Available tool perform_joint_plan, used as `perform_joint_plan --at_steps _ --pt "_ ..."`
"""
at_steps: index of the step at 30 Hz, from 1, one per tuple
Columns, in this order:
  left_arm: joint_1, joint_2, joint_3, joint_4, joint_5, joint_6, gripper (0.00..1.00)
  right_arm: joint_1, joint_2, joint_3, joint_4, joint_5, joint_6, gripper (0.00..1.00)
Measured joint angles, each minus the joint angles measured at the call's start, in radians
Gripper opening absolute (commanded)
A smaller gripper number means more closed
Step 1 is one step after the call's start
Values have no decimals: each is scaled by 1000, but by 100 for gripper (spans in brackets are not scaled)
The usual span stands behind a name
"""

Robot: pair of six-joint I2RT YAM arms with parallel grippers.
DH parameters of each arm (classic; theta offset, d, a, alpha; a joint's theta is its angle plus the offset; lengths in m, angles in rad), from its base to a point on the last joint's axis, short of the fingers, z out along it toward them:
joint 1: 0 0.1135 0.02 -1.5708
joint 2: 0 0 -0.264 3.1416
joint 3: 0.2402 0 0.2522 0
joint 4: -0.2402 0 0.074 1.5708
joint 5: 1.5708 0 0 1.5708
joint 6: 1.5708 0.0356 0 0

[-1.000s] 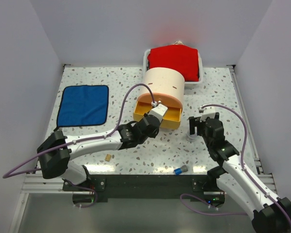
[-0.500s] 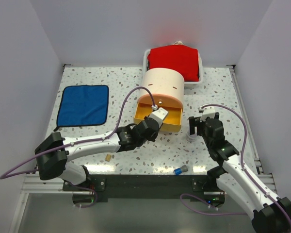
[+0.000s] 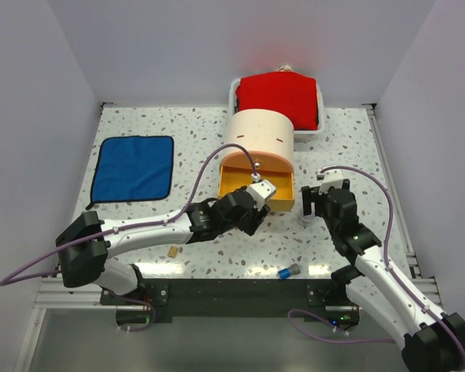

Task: Sort the stationery into containers
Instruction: Open the drawer in the storage box, then pick up the stationery from the center of the board.

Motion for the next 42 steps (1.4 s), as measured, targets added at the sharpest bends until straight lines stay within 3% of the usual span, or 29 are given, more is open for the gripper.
perform_joint_plan --at_steps 6,10,18,21,25,29,35,42 --pt "-2 -40 -5 -51 78 23 62 0 2 3 -16 1 -2 88" --pt "-2 -111 -26 -91 116 49 63 0 -4 39 -72 -6 -17 99" --pt "27 -276 -17 -215 221 204 75 -1 25 280 -267 -234 -302 99" --pt "123 -309 50 -263 291 275 86 -1 86 380 -389 -372 -401 99" --pt "273 -346 114 -248 278 373 100 -10 206 478 -526 -517 -495 99" --pt "410 -382 143 -182 261 447 100 -60 327 534 -626 -612 -569 98" --pt "642 -344 190 -88 210 488 100 -292 485 718 -818 -764 -748 97" --pt "747 -301 199 -13 176 487 100 -364 604 805 -1042 -818 -1061 99"
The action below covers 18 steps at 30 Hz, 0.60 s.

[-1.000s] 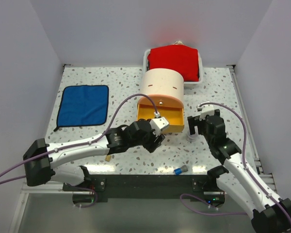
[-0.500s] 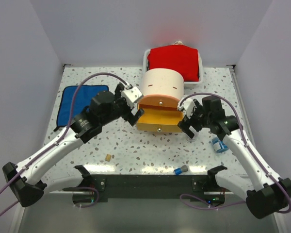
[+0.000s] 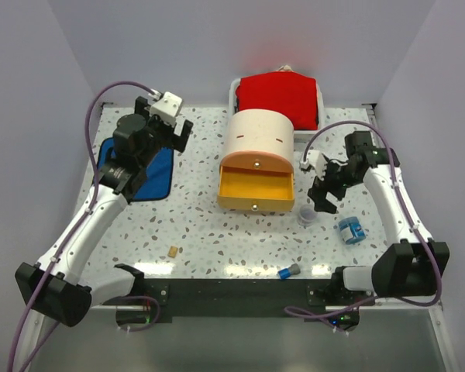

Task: Sort the stationery into containers
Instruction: Pick up the stationery from the center of the board.

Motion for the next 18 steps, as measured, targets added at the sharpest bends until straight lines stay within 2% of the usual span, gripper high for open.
perform_joint_plan --at_steps 3,8,14,18 --pt "66 26 10 14 5 -32 100 0 66 -19 -37 -10 -97 99" --pt "175 74 27 20 18 -90 100 0 98 -112 7 -7 -197 99" --pt "193 101 28 26 26 -109 100 0 14 -272 133 -6 -295 99" --pt "203 113 30 26 32 -112 100 1 38 -282 164 -8 -308 99"
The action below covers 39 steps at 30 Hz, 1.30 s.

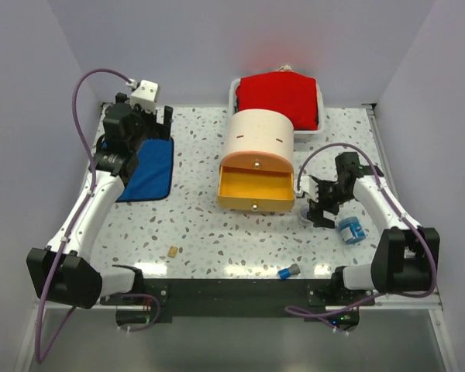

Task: Sort the stationery into containers
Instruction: Pick up the stationery from the center of the board.

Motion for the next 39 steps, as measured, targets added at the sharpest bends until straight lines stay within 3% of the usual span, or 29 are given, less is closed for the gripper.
perform_joint_plan --at_steps 6,20,25,28,31,36,37,39 --pt "5 8 0 0 6 -2 100 0 103 20 51 -1 11 99" --pt "5 26 0 3 10 -2 100 30 161 46 67 -10 -1 99" --pt "5 32 0 14 11 -2 100 41 161 23 84 -26 -1 90" --pt "5 37 0 19 11 -2 100 44 161 16 95 -35 0 75" --pt "5 40 0 20 11 -2 100 46 163 15 97 -37 -1 53" --pt "5 40 0 21 19 -6 100 46 160 14 89 -38 2 6" --pt "5 40 0 22 22 -9 100 46 158 14 86 -36 -4 0" --pt "5 40 0 22 26 -17 99 46 145 13 74 -33 -6 0"
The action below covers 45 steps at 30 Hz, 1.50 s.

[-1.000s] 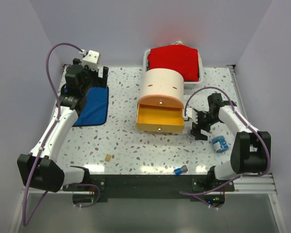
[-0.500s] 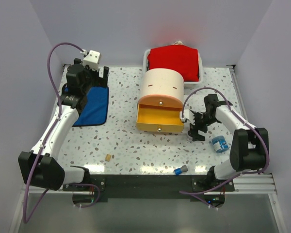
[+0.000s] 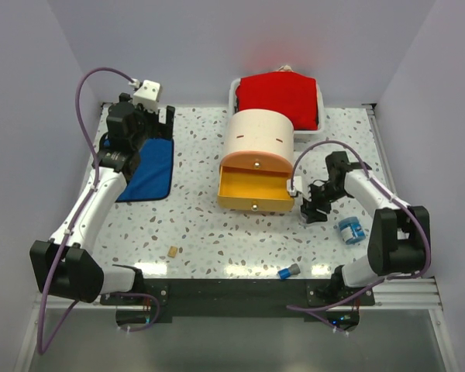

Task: Sort the stationery into containers
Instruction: Pick up the stationery from the center of the board, then place the stationery in the storage box.

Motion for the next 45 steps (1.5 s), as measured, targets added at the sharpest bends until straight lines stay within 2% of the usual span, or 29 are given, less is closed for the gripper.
perform_joint_plan --at_steps 3,9,13,19,23,27,34,45 --pt "0 0 0 2 11 -10 99 0 -56 -5 -26 4 -1 0" --pt "0 -2 -18 47 33 -28 98 -2 -280 28 -129 4 1 0" --pt "0 -13 -48 75 55 -37 98 -2 -353 149 -241 8 16 0" --pt "0 -63 -94 90 97 -55 98 -2 -371 393 -347 16 119 0" --pt "0 -108 -120 105 121 -61 97 3 -338 545 -356 -25 232 0" --pt "0 -143 -139 111 150 -62 97 63 -251 655 -339 -45 344 0" --pt "1 -180 -167 111 177 -64 97 261 -87 769 -350 -21 470 0" --pt "37 -239 -208 112 202 -89 96 504 24 829 -336 100 583 0"
